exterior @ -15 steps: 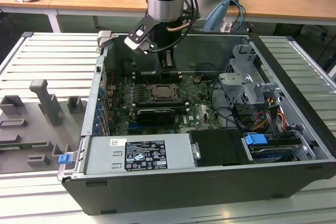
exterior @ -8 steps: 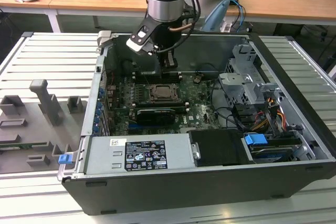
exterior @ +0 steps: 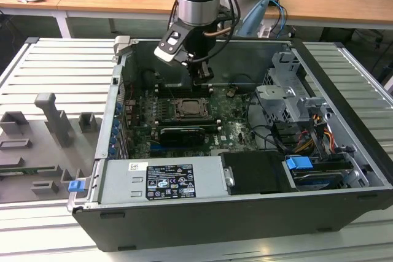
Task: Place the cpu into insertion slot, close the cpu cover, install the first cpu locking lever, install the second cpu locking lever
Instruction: 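Install the first cpu locking lever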
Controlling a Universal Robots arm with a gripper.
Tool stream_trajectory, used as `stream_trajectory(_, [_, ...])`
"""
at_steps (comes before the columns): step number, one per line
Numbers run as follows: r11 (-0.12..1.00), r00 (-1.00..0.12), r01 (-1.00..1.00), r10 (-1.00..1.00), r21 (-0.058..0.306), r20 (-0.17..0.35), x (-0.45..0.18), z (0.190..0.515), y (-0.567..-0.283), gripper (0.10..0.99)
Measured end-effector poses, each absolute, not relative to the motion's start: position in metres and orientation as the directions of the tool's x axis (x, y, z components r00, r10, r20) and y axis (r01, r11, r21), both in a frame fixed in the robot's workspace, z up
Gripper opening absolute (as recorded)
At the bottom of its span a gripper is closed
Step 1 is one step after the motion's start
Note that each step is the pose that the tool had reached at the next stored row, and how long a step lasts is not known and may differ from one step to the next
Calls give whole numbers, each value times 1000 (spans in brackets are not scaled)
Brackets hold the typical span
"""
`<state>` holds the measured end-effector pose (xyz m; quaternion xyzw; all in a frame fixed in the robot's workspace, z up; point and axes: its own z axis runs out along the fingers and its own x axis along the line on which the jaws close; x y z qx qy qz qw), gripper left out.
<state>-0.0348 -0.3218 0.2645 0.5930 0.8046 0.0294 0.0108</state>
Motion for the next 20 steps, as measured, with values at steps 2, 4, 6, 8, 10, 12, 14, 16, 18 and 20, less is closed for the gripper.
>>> stream_trajectory(2, [336,-337,940,941,60,18,-35,264,-322,106])
stream_trajectory(4, [383,-385,922,923,60,18,-35,264,-322,106])
stream_trajectory(6, [417,-419,907,908,60,18,-35,264,-322,106])
stream_trajectory(8, [450,-452,891,892,60,18,-35,264,-322,106])
stream_trajectory(10, [499,-501,865,865,60,17,-35,264,-322,106])
stream_trajectory(12, [534,-536,843,844,60,17,-35,264,-322,106])
stream_trajectory(14, [551,-553,832,833,60,17,-35,264,-322,106])
stream_trajectory(16, [568,-570,821,822,60,17,-35,264,-322,106])
stream_trajectory(18, [582,-584,811,811,60,17,-35,264,-322,106])
stream_trajectory(20, [594,-596,802,803,60,17,-35,264,-322,106])
